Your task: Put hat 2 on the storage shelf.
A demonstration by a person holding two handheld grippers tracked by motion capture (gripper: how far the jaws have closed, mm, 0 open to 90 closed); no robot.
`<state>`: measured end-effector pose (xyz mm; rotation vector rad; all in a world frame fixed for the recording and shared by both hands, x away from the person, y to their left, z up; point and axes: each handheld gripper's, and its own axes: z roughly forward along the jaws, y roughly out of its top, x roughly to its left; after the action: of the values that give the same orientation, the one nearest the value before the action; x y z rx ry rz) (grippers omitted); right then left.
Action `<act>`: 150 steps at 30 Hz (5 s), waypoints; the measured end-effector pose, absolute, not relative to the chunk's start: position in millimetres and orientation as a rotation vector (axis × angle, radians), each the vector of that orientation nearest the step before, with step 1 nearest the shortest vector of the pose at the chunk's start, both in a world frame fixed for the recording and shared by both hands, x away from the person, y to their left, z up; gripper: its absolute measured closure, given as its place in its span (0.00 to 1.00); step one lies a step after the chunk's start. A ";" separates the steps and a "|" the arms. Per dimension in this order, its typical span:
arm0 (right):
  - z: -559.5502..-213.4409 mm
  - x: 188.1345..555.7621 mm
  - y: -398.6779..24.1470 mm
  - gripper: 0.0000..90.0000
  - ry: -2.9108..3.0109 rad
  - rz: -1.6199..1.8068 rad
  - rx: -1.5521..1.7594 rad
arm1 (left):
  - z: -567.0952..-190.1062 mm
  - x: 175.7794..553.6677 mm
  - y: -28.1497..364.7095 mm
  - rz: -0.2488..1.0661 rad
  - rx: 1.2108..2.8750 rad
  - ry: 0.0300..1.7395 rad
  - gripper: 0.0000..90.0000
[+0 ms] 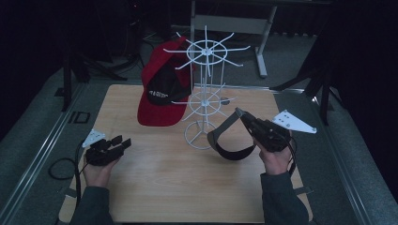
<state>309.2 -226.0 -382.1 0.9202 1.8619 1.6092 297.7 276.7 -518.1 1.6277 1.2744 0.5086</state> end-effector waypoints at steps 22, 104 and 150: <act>-370.6 312.7 -221.6 0.98 1.843 1.649 0.921 | -518.4 297.9 276.6 0.505 1.628 1.275 0.60; -310.7 315.4 -219.8 0.98 1.786 1.759 0.847 | -519.7 298.7 275.7 0.500 1.628 1.282 0.60; -278.4 310.2 -220.9 0.98 1.721 1.818 0.780 | -520.4 299.3 275.5 0.496 1.633 1.283 0.60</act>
<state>310.2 -220.9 -278.4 0.7799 1.7208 1.8184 299.3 275.5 -520.4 1.6327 1.2832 0.4959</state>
